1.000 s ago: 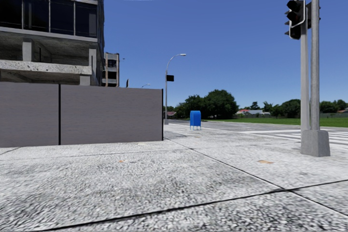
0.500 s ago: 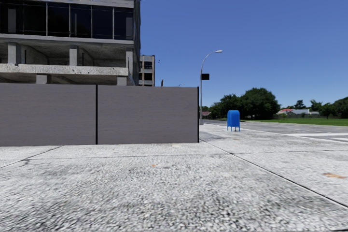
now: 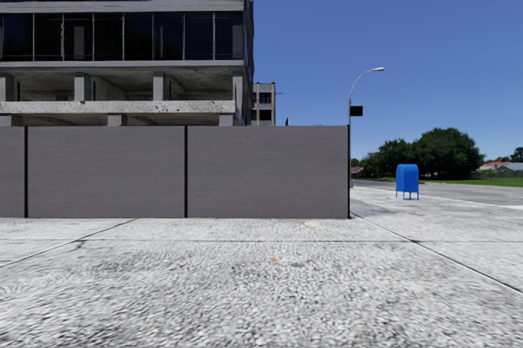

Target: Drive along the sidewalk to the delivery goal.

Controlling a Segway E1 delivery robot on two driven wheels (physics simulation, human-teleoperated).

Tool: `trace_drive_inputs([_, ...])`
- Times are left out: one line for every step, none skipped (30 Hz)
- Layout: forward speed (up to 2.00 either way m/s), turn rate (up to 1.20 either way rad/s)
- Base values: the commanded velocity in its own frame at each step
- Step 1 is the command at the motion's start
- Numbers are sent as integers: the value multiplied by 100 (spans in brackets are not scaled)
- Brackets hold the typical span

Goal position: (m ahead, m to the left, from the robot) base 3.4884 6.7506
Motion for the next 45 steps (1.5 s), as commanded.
trace_drive_inputs([88,48])
trace_drive_inputs([91,48])
trace_drive_inputs([91,48])
trace_drive_inputs([92,50])
trace_drive_inputs([92,51])
trace_drive_inputs([94,52])
trace_drive_inputs([95,56])
trace_drive_inputs([97,58])
trace_drive_inputs([97,59])
trace_drive_inputs([97,59])
trace_drive_inputs([98,59])
trace_drive_inputs([99,60])
trace_drive_inputs([101,63])
trace_drive_inputs([102,65])
trace_drive_inputs([102,67])
trace_drive_inputs([102,68])
trace_drive_inputs([102,69])
trace_drive_inputs([102,69])
trace_drive_inputs([102,69])
trace_drive_inputs([102,69])
trace_drive_inputs([102,69])
trace_drive_inputs([102,69])
trace_drive_inputs([102,69])
trace_drive_inputs([102,69])
trace_drive_inputs([103,69])
trace_drive_inputs([103,69])
trace_drive_inputs([103,69])
trace_drive_inputs([104,69])
trace_drive_inputs([104,69])
trace_drive_inputs([105,69])
trace_drive_inputs([105,69])
trace_drive_inputs([105,69])
trace_drive_inputs([106,69])
trace_drive_inputs([106,69])
trace_drive_inputs([106,69])
trace_drive_inputs([106,69])
trace_drive_inputs([106,69])
trace_drive_inputs([107,69])
trace_drive_inputs([107,69])
trace_drive_inputs([108,69])
trace_drive_inputs([108,70])
trace_drive_inputs([109,70])
trace_drive_inputs([109,70])
trace_drive_inputs([109,70])
trace_drive_inputs([110,70])
